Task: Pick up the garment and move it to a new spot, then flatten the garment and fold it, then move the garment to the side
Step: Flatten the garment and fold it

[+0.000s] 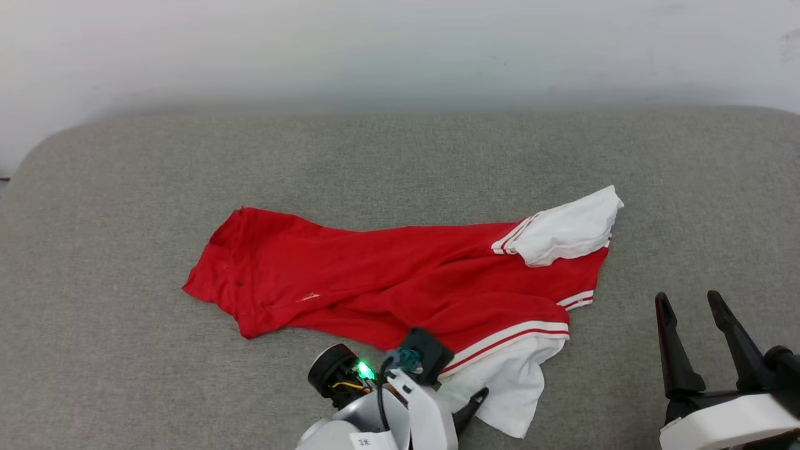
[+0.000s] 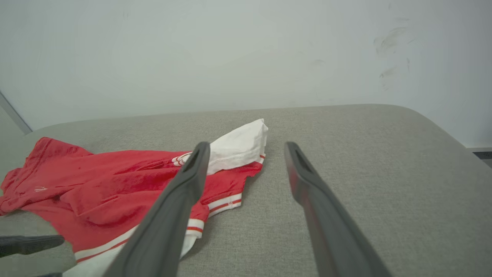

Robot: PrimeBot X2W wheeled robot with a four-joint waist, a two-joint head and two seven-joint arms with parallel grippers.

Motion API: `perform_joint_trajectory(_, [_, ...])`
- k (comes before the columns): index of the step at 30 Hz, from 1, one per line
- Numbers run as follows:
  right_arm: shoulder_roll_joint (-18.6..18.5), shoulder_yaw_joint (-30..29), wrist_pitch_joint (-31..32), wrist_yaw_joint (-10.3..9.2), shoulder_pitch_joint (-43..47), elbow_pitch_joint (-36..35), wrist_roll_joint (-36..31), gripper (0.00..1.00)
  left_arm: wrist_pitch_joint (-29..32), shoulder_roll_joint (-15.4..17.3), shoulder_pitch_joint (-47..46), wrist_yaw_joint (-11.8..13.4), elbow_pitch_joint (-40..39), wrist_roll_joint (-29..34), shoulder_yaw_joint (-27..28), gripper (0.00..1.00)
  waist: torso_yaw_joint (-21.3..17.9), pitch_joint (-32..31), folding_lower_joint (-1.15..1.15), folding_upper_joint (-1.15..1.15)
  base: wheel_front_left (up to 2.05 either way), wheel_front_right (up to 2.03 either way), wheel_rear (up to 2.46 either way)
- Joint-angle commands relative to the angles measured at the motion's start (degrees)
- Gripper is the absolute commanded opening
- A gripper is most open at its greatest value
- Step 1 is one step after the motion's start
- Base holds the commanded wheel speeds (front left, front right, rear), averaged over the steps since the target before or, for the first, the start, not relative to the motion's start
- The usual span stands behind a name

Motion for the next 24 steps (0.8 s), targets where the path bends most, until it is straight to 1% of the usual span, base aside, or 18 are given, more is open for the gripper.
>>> perform_joint_trajectory(1, [0.1,0.4,-0.1,-0.04,-1.1,-0.6,-0.3,1.0,2.5,1.0,-2.0,-0.1,0.2,-1.5,-2.8,1.0,-1.2,2.0,0.01,0.0,0.0,0.0,0.0])
perform_joint_trajectory(8, [0.1,1.2,-1.5,-0.04,-3.1,-0.4,0.3,1.0,11.3,5.4,-8.2,-0.2,2.5,-8.8,-14.2,1.0,-2.5,5.7,0.01,0.0,0.0,0.0,0.0])
perform_joint_trajectory(10, [0.1,1.4,-1.9,-0.04,-3.6,0.0,0.3,1.0,13.1,6.3,-9.7,-0.2,3.4,-11.0,-16.5,1.0,-2.7,6.3,0.01,0.0,0.0,0.0,0.0])
perform_joint_trajectory(13, [0.1,1.3,-2.5,-0.04,-3.9,0.5,0.6,1.0,13.5,7.3,-11.7,-0.1,5.4,-12.4,-18.3,0.99,-2.8,7.0,0.01,0.0,0.0,0.0,0.0])
perform_joint_trajectory(14, [0.1,1.3,-2.6,-0.04,-3.9,0.6,0.9,1.0,13.4,7.5,-12.1,-0.1,6.3,-12.7,-18.6,0.86,-2.9,7.2,0.01,0.0,0.0,0.0,0.0])
perform_joint_trajectory(15, [0.1,1.3,-2.8,-0.04,-4.0,0.7,1.0,1.0,13.2,7.4,-12.6,-0.1,7.1,-13.0,-18.8,0.52,-2.9,7.3,0.01,0.0,0.0,0.0,0.0])
perform_joint_trajectory(17, [0.1,1.5,-3.0,-0.04,-4.2,0.9,1.2,1.0,13.6,7.3,-13.1,-0.1,9.2,-13.6,-19.7,0.0,-3.0,7.4,0.01,0.0,0.0,0.0,0.0])
perform_joint_trajectory(20, [0.1,1.4,-3.3,-0.04,-4.3,1.2,1.3,1.0,13.2,7.0,-13.3,-0.1,10.8,-14.4,-21.2,0.0,-2.9,7.2,0.01,0.0,0.0,0.0,0.0])
perform_joint_trajectory(24, [0.1,0.5,-3.4,-0.04,-3.8,1.6,1.8,1.0,9.0,8.1,-13.6,0.2,11.2,-14.1,-20.0,0.0,-1.8,5.8,0.01,0.0,0.0,0.0,0.0])
